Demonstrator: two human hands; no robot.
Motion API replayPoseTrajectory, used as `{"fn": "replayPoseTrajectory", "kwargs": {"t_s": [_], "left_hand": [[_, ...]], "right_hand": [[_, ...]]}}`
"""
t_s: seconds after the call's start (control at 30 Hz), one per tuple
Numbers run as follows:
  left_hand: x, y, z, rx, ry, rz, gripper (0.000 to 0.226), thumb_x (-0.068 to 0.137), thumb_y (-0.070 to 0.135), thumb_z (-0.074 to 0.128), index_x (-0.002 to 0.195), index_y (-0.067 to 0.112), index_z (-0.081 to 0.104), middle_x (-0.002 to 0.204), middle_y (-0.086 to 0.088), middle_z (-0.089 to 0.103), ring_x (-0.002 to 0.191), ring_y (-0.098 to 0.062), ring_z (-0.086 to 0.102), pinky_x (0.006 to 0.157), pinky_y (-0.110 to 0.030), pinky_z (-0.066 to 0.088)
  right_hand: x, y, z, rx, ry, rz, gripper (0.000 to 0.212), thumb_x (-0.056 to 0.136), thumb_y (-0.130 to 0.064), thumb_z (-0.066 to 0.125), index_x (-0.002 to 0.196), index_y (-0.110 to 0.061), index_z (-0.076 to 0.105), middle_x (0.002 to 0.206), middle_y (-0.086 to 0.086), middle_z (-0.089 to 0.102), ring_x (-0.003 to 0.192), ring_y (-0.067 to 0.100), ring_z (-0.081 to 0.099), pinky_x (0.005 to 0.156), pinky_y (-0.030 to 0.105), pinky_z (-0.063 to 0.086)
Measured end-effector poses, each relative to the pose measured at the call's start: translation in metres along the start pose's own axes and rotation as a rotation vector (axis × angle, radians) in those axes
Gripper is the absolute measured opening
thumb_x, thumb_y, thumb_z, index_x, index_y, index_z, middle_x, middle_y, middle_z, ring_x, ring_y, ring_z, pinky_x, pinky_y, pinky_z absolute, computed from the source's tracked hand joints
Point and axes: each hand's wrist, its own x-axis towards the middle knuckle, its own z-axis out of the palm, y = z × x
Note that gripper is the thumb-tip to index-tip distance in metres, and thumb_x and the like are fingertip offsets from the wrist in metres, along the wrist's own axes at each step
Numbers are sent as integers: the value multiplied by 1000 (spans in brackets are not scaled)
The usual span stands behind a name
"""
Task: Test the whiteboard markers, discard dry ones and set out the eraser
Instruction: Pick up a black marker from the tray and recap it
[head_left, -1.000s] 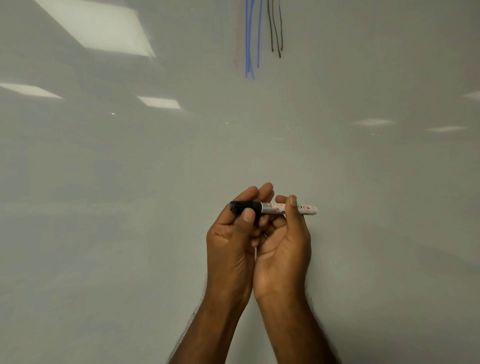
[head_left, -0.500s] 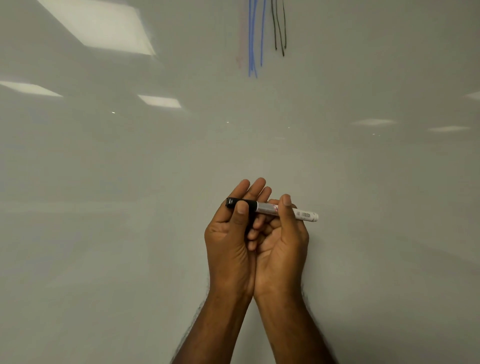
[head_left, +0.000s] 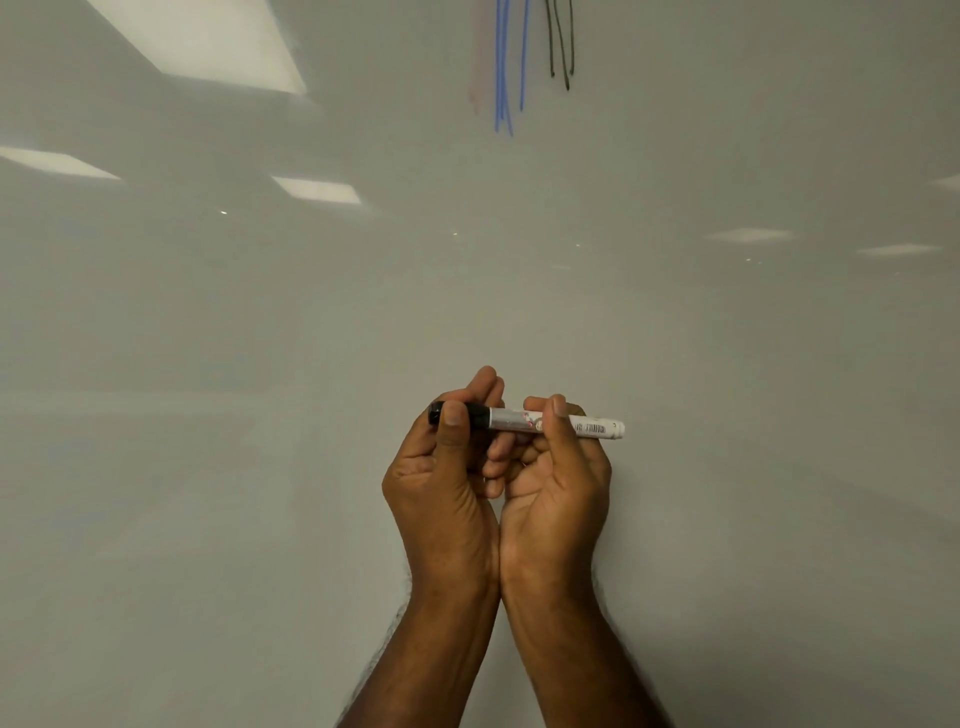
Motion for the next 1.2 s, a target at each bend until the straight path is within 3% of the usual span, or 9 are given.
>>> {"fn": "replayPoseTrajectory", "kwargs": {"t_s": [0.1,0.2,0.4,0.5,0.67,0.9,0.97,1.1,1.2], "left_hand": [[5,9,6,-228,124,-72,23,86,31,59,95,11,66,112,-10,76,111,-21,70,90,-35,59],[-3,14,21,-182,97,-43,19,86,31,58,92,14,64,114,-7,75,104,-13,73,90,-35,59],[9,4,26,-211,146,29,27,88,28,60,108,12,69,120,-6,73,118,-16,66,112,-44,44],[28,11,31,-106,27,132,31,89,31,57,110,12,68,122,-4,73,120,-16,65,112,-45,44],[99,33,50,204,-348,554,21,107,21,40,95,16,56,116,-14,72,130,-27,57,113,-51,39],[194,93,118,-224,-469,193,33,109,25,29,83,12,45,106,-22,65,119,-41,63,94,-51,56],[215,109,132,-86,-500,314,34,109,22,30,82,11,47,109,-21,68,116,-35,66,99,-46,54],[249,133,157,735,-547,975,36,100,29,40,103,5,66,97,-1,68,100,1,61,105,-30,44],[277,150,173,1224,-575,1218,39,101,30,40,121,2,58,130,-16,62,139,-21,45,125,-43,15]], "right_hand": [[6,9,-4,133,163,42,24,101,-23,47,86,-7,58,51,7,52,41,16,47,39,22,35],[4,18,-11,306,178,142,24,94,-35,52,87,-12,58,54,7,52,43,15,48,42,22,40],[23,14,-16,188,105,-191,25,100,-39,44,99,-20,60,72,3,60,60,16,56,45,25,41],[44,-8,0,96,40,-362,23,100,-30,44,105,-15,61,76,6,62,59,19,56,46,25,40],[105,-59,39,-76,-133,-592,17,97,-16,49,106,-7,60,85,17,66,63,29,59,46,28,45],[187,-116,112,-209,-290,-713,15,100,-11,52,107,-2,63,85,16,68,64,26,63,45,29,48],[203,-127,132,-235,-316,-726,16,99,-12,54,106,-3,64,84,15,68,64,26,62,44,29,49],[223,-134,167,-332,-393,-777,12,96,-19,57,97,-10,66,81,13,70,65,26,64,46,30,52],[233,-132,191,-391,-409,-816,8,95,-17,59,92,-14,66,78,11,72,64,28,67,47,32,54]]}}
